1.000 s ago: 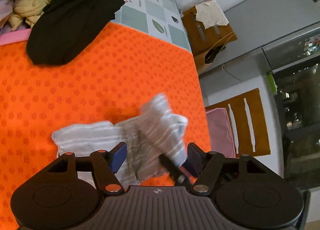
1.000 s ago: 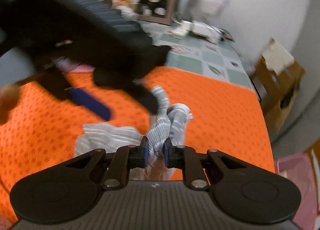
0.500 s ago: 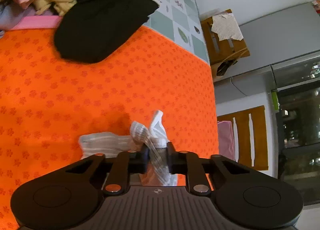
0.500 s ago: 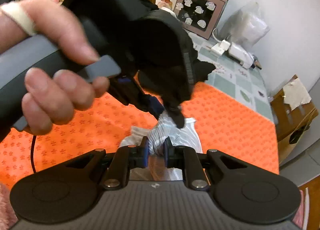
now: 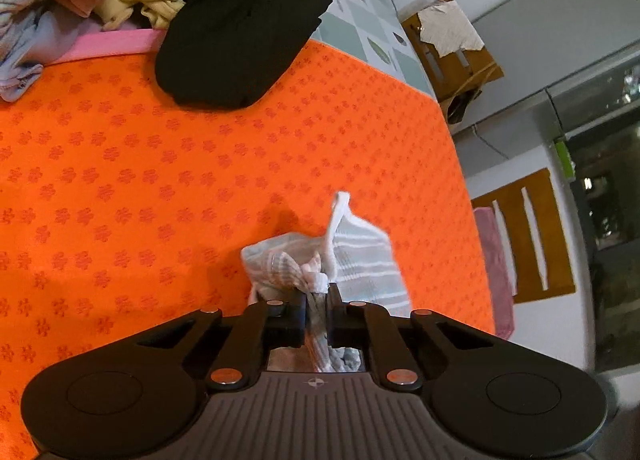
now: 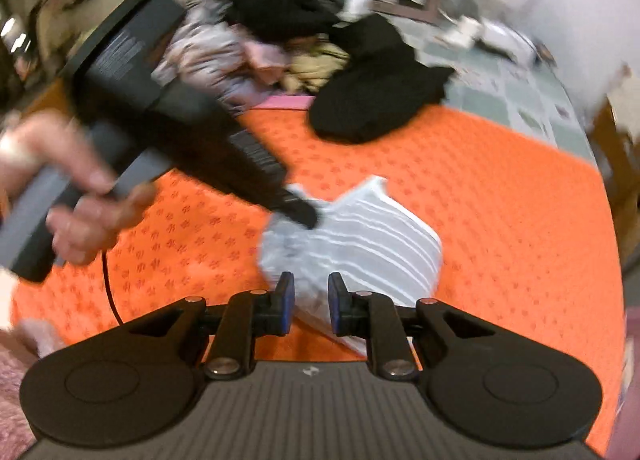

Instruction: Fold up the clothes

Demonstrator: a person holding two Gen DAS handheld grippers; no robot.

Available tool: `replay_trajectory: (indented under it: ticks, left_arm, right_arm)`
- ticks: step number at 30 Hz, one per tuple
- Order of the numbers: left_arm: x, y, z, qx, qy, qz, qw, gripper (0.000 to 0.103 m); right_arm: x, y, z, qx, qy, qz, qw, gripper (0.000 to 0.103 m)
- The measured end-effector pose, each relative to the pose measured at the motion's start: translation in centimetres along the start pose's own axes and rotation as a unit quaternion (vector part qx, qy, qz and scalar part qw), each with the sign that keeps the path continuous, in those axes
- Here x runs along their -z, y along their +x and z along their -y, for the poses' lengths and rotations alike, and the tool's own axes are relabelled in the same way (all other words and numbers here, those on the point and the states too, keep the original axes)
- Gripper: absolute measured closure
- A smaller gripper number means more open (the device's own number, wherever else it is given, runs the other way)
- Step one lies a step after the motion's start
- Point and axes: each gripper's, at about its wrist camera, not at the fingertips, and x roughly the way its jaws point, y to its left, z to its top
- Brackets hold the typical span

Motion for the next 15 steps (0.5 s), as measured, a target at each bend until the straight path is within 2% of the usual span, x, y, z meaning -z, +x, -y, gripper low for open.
replay_trajectory:
  ticks: [2, 5, 8, 11, 15]
  left_arm:
    - [0.4, 0.1, -0.2, -0.007, 0.009, -0.001, 0.9999, 0.092]
    - [0.8, 0.5, -0.8, -0.009, 0.010, -0.001, 0.9999, 0.091]
    - [1.0, 0.7, -1.3, -0.002, 0.005, 0.010, 0.9999, 0.091]
    - [1.2, 0.9, -1.4, -0.010, 0.014, 0.016, 0.9997, 0.091]
    - [1.7, 1.4, -2.0, -0.016, 0.005, 0.011, 0.9998, 0.089]
  right_arm:
    - [0.1, -0.2, 1.3, 0.013, 0.026, 0.006, 1.000, 0.083]
    - [-0.2, 0.7, 2.3, 0.030, 0.031, 0.012, 0.999, 0.083]
    - [-0.4, 3.0, 3.1, 0.003, 0.035, -0.002, 0.999, 0.085]
    - [-0.1, 4.5, 2.0, -0.002, 0.011, -0.015, 1.000, 0.087]
    - [0.6, 6.6, 0.6, 0.015, -0.028, -0.035, 0.999, 0.086]
